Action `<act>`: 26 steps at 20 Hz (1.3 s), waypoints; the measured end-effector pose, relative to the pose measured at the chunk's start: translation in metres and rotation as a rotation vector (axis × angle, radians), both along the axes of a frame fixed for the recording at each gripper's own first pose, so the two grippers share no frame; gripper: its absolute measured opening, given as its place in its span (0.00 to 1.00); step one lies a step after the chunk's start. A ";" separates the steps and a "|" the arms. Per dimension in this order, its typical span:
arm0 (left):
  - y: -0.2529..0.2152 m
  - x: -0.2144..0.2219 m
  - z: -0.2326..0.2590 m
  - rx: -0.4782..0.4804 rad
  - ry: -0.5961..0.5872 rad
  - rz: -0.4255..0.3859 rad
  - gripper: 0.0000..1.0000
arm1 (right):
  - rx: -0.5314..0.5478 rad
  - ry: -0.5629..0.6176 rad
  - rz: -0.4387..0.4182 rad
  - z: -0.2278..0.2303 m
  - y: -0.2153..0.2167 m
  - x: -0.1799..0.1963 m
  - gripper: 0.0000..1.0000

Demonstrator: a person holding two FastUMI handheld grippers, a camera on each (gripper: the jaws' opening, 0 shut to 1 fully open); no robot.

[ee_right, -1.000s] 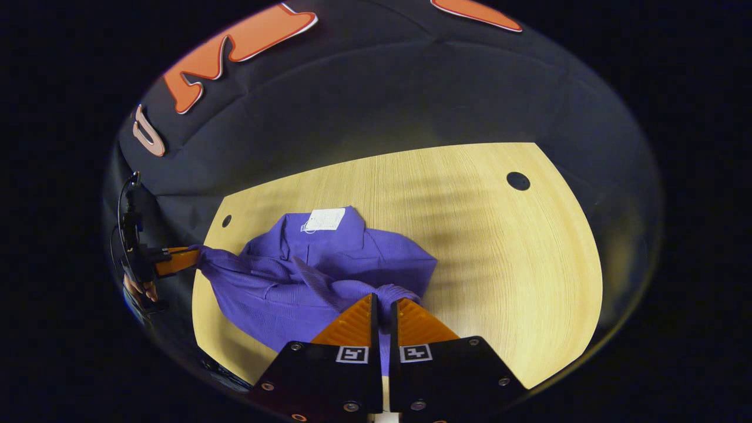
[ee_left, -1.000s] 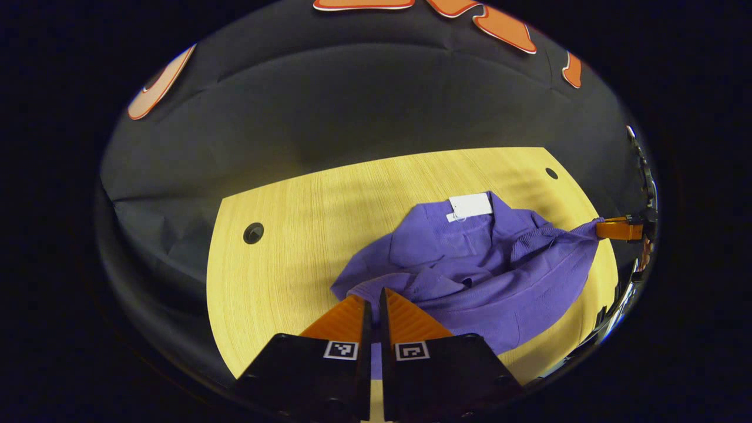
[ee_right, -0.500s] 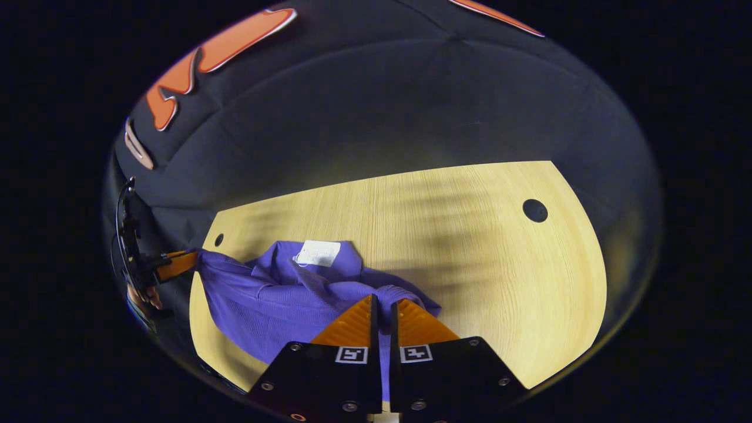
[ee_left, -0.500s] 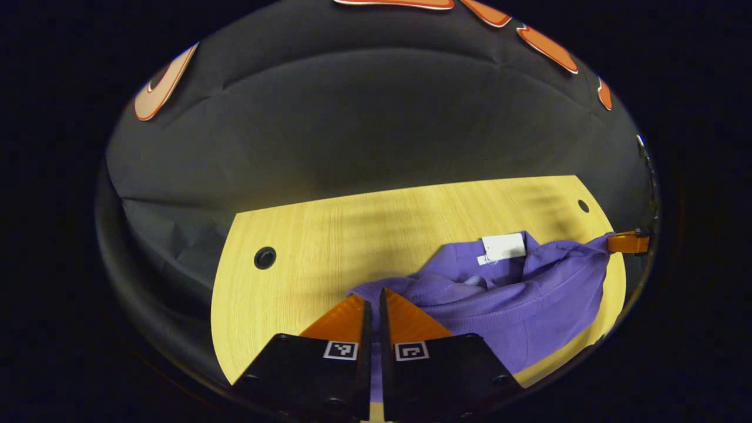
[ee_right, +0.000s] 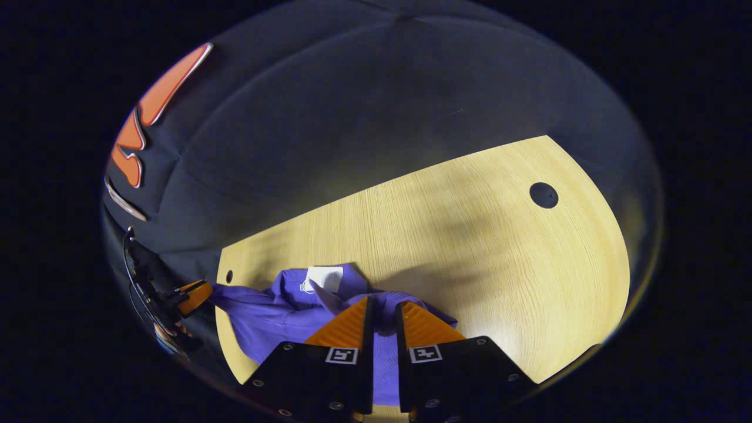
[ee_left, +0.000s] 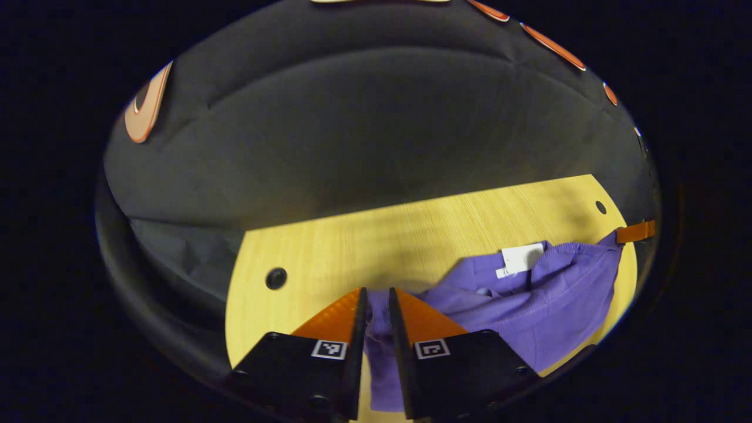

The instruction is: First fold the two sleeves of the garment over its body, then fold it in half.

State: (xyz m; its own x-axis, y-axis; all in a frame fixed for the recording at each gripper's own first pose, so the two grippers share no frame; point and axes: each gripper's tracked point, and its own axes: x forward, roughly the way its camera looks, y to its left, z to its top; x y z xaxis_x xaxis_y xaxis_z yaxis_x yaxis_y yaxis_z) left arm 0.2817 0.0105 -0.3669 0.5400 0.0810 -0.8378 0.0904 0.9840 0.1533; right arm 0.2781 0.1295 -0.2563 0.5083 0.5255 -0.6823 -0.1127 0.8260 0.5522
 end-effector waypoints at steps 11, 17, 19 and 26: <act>-0.040 -0.013 0.024 -0.131 -0.116 0.009 0.81 | -0.113 -0.196 -0.039 0.033 -0.035 -0.002 0.55; -0.058 -0.051 0.069 -0.144 -0.226 -0.017 0.96 | -0.143 -0.347 -0.048 0.077 -0.033 -0.036 0.93; -0.062 -0.065 0.082 -0.149 -0.243 -0.018 0.97 | -0.152 -0.378 -0.043 0.084 -0.031 -0.047 0.95; -0.083 -0.119 0.113 -0.182 -0.319 0.004 0.97 | -0.183 -0.496 -0.081 0.112 -0.038 -0.096 0.95</act>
